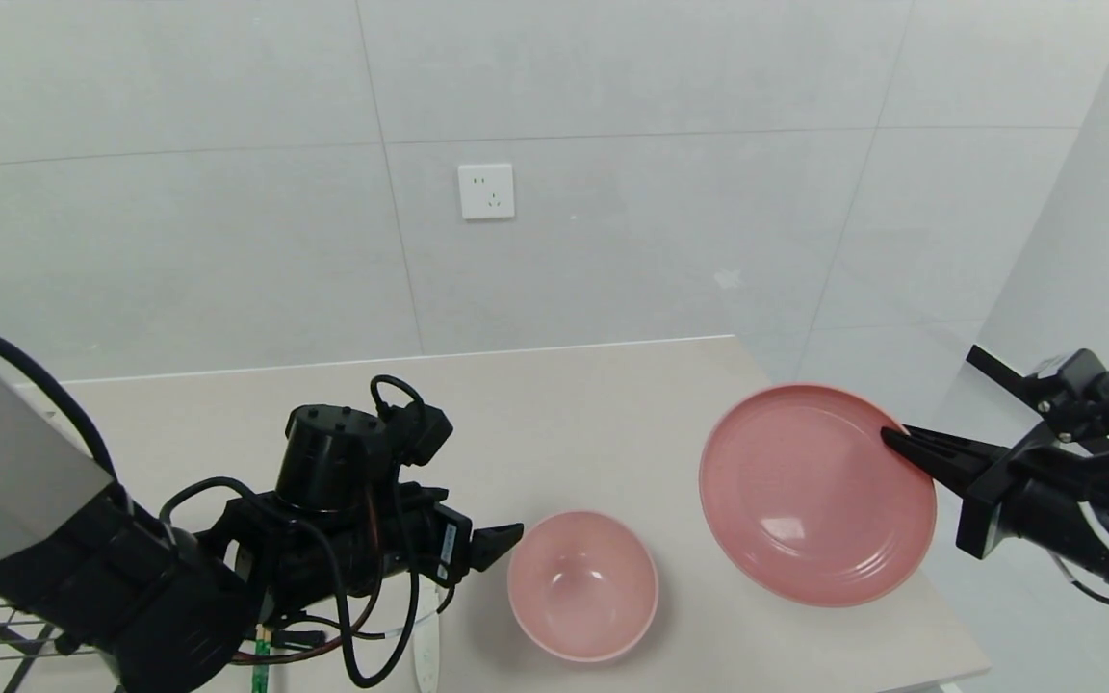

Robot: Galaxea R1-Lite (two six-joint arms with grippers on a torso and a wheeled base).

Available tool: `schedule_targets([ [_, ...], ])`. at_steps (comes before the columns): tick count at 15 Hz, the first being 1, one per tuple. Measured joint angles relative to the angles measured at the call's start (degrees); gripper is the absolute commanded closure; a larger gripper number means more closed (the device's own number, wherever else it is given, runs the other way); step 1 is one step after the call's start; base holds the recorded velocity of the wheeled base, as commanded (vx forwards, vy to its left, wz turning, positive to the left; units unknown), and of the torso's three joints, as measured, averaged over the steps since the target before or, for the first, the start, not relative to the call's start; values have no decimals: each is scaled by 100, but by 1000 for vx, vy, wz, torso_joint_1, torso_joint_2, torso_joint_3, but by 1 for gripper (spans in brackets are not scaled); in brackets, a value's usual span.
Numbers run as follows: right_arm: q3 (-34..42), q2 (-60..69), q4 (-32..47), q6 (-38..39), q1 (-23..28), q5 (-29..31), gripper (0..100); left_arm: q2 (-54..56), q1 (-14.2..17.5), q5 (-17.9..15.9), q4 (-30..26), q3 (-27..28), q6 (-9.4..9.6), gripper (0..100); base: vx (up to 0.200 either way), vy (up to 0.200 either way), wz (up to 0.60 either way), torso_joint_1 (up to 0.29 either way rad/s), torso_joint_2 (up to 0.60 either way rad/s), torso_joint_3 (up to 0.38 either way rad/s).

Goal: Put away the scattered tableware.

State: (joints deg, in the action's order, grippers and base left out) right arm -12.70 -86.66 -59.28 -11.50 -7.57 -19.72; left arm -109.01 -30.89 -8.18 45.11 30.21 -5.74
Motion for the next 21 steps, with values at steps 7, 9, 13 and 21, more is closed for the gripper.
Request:
schedule_targets([
  [7,6,-16,-2,0,88,-4,100,-310,-130,0,96,11,9,0,0,0,0,0,0,0],
  [9,13,-24,-2,1,90,-4,100,-369,-163,2,158,18,6,0,0,0,0,0,0,0],
  [13,28,-52,-2,0,94,-1,100,-513,-199,9,297,44,6,0,0,0,0,0,0,0],
  [21,28,-55,-2,0,88,-4,100,-1217,-332,13,1018,127,6,0,0,0,0,0,0,0],
])
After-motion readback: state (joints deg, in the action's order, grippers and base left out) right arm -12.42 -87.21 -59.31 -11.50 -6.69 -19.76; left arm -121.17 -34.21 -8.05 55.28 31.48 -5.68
